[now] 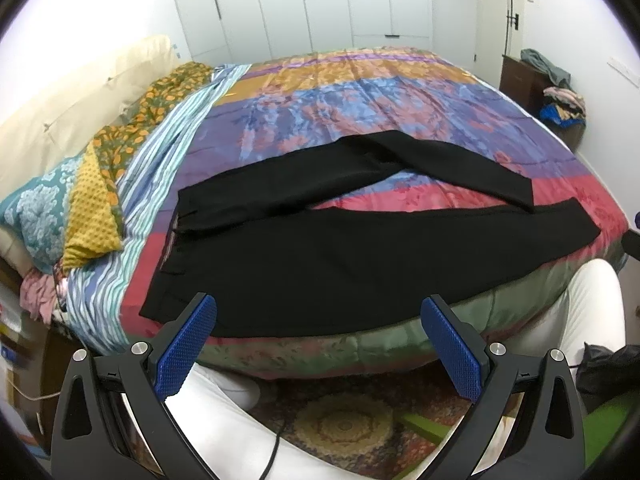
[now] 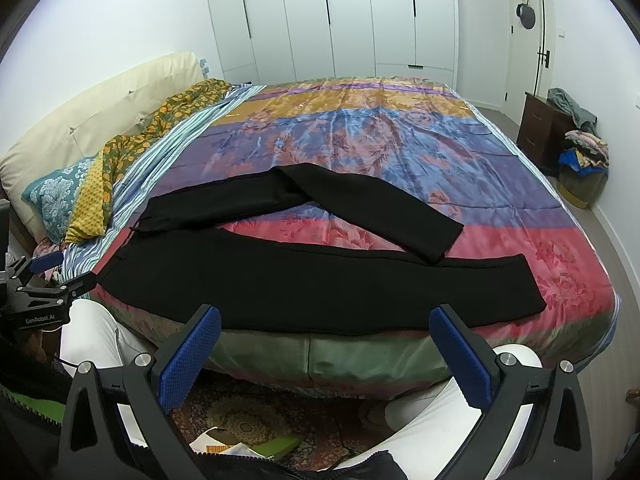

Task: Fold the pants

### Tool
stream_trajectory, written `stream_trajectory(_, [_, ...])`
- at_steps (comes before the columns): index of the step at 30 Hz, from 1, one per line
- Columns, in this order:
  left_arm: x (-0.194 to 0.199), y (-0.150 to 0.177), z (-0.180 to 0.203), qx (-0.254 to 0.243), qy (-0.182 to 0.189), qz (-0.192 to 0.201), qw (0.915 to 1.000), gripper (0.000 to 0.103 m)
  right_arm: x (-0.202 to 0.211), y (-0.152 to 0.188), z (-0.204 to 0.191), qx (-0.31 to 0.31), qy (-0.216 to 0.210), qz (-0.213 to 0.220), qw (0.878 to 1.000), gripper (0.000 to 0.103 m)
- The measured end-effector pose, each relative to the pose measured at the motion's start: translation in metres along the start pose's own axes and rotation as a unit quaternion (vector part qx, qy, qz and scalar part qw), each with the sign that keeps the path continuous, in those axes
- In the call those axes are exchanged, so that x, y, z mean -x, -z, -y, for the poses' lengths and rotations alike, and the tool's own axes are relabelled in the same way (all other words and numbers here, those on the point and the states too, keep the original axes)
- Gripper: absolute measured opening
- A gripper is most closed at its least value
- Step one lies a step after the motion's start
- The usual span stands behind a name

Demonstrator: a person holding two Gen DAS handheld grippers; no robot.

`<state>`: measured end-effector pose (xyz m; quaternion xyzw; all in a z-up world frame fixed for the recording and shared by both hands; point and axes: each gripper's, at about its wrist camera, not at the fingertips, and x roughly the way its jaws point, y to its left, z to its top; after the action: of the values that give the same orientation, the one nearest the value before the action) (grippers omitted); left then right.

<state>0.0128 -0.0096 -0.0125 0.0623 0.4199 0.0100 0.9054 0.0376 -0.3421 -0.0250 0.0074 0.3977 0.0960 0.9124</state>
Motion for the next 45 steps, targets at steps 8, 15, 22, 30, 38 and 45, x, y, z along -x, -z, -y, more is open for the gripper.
stream_trajectory(8, [0.0016,0.0011,0.0010,0.000,-0.001,0.002,1.0000,0.102,-0.0002,-0.0011,0.0000,0.000,0.001,0.001,1.000,0.103])
stream_trajectory(15, [0.0025,0.0005,0.0020,0.002,0.004,0.004,1.0000,0.102,-0.0008,-0.0009,-0.0004,-0.001,0.000,0.002,1.000,0.103])
stream_trajectory(22, [0.0015,-0.0024,0.0042,0.003,0.015,0.003,0.9999,0.102,-0.0030,-0.0047,-0.0017,-0.003,-0.003,0.002,1.000,0.103])
stream_trajectory(30, [0.0003,-0.0050,0.0020,0.009,0.015,-0.001,0.9998,0.102,-0.0046,-0.0059,-0.0027,-0.003,-0.007,0.003,1.000,0.103])
stream_trajectory(38, [0.0002,-0.0060,0.0013,0.009,0.016,-0.002,0.9998,0.102,-0.0048,-0.0060,-0.0030,-0.003,-0.009,0.002,1.000,0.103])
stream_trajectory(45, [-0.0003,-0.0064,0.0035,0.008,0.016,-0.005,0.9998,0.102,-0.0050,-0.0093,-0.0051,0.000,-0.010,0.002,1.000,0.103])
